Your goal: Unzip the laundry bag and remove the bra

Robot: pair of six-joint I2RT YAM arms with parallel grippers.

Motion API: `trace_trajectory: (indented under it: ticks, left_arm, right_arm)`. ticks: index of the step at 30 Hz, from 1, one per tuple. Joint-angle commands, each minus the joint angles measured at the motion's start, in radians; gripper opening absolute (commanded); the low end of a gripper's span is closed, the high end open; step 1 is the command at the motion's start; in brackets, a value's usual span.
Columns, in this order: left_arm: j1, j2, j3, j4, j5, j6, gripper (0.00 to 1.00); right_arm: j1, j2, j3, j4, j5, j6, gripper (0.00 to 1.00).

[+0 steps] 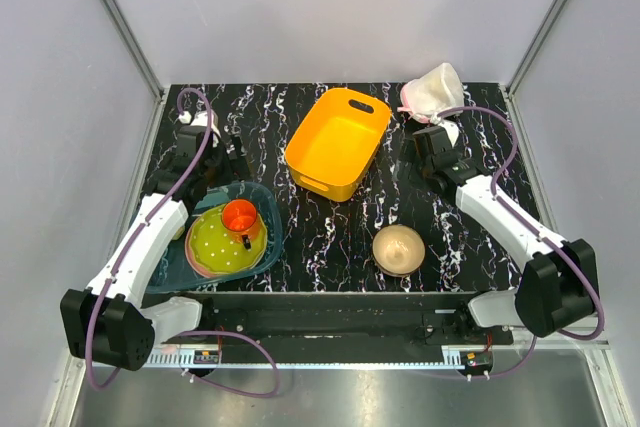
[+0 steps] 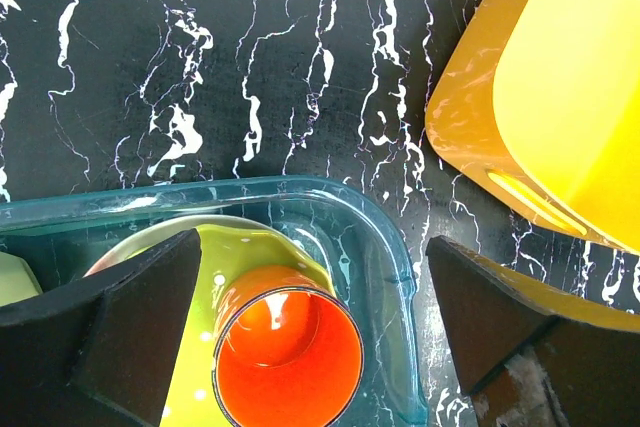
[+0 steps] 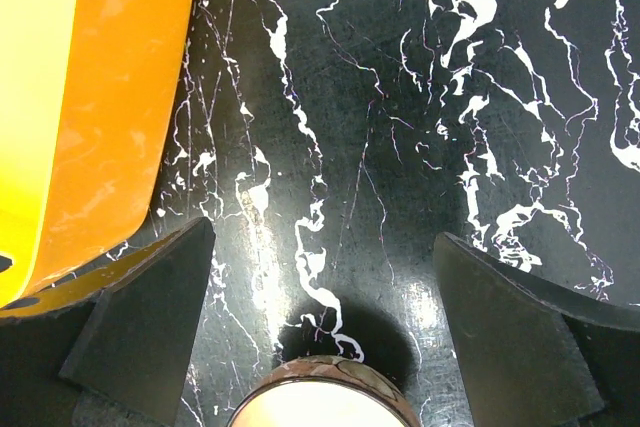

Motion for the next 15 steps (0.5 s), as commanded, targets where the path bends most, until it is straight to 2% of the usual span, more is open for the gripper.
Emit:
trace_trajectory:
  ticks: [1,7,12,13,14,15]
  left_arm:
    - [0.000,-0.010,0.050,0.010,0.038,0.010,0.99]
    - [0.001,-0.010,0.037,0.016,0.101,0.029,0.99]
    - [0.000,-0.013,0.030,0.018,0.127,0.050,0.99]
    - [0.001,-0.015,0.030,0.013,0.131,0.055,0.99]
    - [0.001,-0.016,0.029,0.010,0.145,0.056,0.99]
    - [0.001,-0.021,0.027,0.010,0.151,0.058,0.99]
  right_arm:
    - [0.005,0.007,0.031,0.030,-0.008,-0.019,1.00]
    - [0.005,0.016,0.022,0.036,0.000,-0.051,1.00]
    - [-0.003,0.054,0.057,0.062,0.168,-0.056,1.00]
    - [-0.016,0.067,0.066,0.077,0.181,-0.046,1.00]
    - [-0.048,0.080,0.080,0.110,0.128,-0.036,0.99]
    - [-0.132,0.112,0.111,0.130,0.069,-0.017,1.00]
